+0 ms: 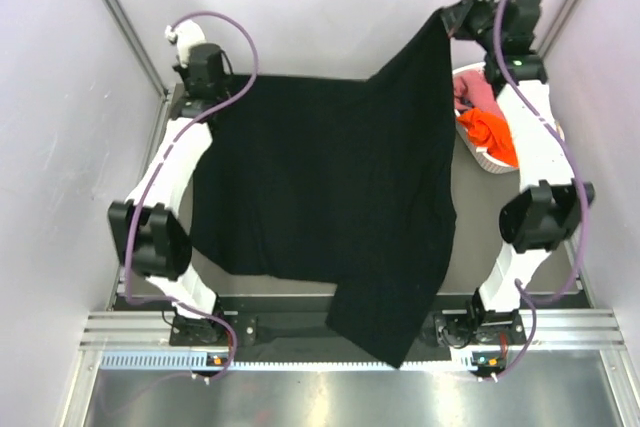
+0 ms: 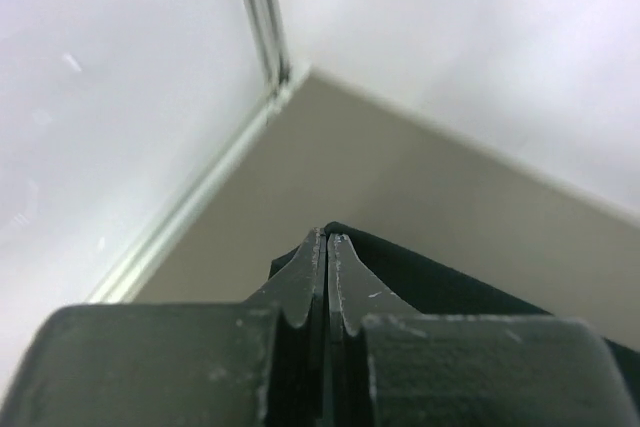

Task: Fold and stack the t-shirts
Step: Flatten the tshirt out

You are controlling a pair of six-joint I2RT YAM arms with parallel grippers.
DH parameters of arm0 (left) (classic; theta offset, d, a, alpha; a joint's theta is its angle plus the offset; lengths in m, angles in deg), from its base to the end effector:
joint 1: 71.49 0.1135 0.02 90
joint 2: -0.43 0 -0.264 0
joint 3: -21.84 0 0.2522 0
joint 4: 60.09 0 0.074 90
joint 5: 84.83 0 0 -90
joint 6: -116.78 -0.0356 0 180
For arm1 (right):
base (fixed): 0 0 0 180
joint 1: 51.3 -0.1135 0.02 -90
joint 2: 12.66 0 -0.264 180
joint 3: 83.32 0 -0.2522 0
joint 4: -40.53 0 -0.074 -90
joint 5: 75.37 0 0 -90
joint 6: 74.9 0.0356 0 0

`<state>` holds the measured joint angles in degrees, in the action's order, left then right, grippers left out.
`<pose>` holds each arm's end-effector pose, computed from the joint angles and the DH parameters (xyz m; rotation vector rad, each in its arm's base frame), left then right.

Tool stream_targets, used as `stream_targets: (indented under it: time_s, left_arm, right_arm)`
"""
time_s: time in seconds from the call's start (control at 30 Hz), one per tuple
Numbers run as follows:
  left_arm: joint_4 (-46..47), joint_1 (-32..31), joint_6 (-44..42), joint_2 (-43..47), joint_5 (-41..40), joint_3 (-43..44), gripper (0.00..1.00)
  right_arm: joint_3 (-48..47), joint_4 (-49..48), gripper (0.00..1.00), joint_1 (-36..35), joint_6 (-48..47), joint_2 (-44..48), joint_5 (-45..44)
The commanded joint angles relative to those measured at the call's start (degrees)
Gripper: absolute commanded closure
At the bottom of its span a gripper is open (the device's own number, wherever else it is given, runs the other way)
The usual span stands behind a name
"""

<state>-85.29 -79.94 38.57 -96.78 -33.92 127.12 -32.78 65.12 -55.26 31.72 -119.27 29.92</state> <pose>0.3989 -0.0366 0.3809 -0.5120 1.7447 0.3865 0.4345 0.0395 0.4611 -0.0308 1.6218 0.4912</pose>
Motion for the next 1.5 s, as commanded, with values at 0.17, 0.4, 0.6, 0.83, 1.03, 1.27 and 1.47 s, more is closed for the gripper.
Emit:
stream_targets:
  time_s: [0.17,0.4,0.6,0.83,1.03,1.27,1.47]
  left_arm:
    - [11.09,0.19,-5.99,24.50,5.51,-0.99,1.00]
    - [12.50,0.19,-8.27,42.70,7.45,-3.11,1.00]
    - [9.43,-0.08,-8.54,54.13,7.45,1.10,1.00]
    - [7.75,-1.40,-7.40,59.67,8.06,6.73,1.00]
    - [8.19,-1.48,-6.43,57.49,9.64,7.62,1.00]
    - [16.69,-1.48,-7.48,53.44,7.81,-5.55,1.00]
    - [22.86,-1.48,-5.12,43.96,5.25,-18.47,1.00]
  right_arm:
    - [3.46,-9.15,1.00,-0.08,-2.38,25.02,-1.67]
    - [8.29,-13.29,1.00,-0.16,-0.63,43.55,-0.35]
    - [4.45,-11.02,1.00,-0.16,2.09,54.03,0.27]
    - [-3.56,-7.14,1.00,-0.16,4.21,59.49,0.62]
    - [-3.67,-8.54,1.00,-0.08,4.12,58.62,0.35]
    - [17.94,-20.91,1.00,-0.08,5.35,57.92,0.18]
    - [32.98,-28.40,1.00,-0.08,3.51,49.07,-0.87]
